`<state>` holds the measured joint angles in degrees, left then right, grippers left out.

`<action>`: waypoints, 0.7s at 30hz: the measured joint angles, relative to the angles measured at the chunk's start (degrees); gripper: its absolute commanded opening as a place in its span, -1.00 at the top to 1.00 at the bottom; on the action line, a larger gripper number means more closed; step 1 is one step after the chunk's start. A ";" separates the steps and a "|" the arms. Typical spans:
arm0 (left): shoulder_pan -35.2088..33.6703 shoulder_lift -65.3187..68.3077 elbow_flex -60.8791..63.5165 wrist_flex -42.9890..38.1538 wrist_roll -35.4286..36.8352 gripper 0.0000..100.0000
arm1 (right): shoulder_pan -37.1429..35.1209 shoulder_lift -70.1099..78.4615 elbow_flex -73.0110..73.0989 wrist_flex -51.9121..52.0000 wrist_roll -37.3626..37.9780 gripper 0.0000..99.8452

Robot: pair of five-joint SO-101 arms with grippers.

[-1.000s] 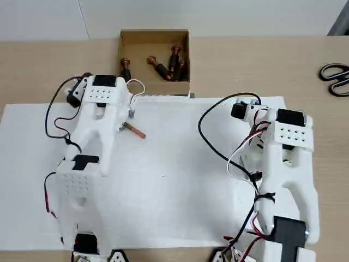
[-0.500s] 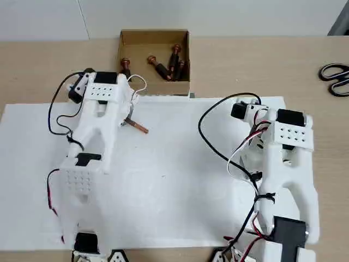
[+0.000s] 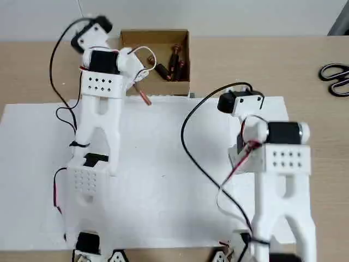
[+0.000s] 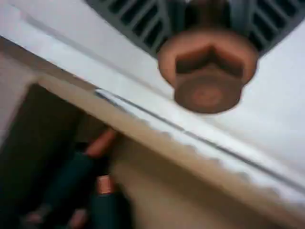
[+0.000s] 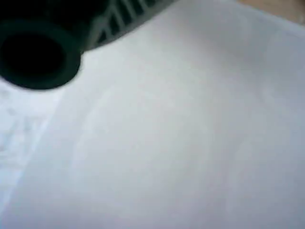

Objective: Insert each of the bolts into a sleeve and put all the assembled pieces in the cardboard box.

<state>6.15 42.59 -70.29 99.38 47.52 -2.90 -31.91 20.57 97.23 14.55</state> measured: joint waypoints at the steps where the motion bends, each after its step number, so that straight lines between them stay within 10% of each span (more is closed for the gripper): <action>1: 0.35 -0.35 -1.23 0.00 -1.85 0.99 | -0.53 -2.02 0.00 0.00 -0.26 0.99; 21: 17.32 -28.48 2.99 0.00 -21.63 0.99 | -0.88 -35.16 24.00 -10.29 -6.59 1.00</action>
<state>23.47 14.11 -67.30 99.38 25.89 -3.78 -67.08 44.57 86.95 7.96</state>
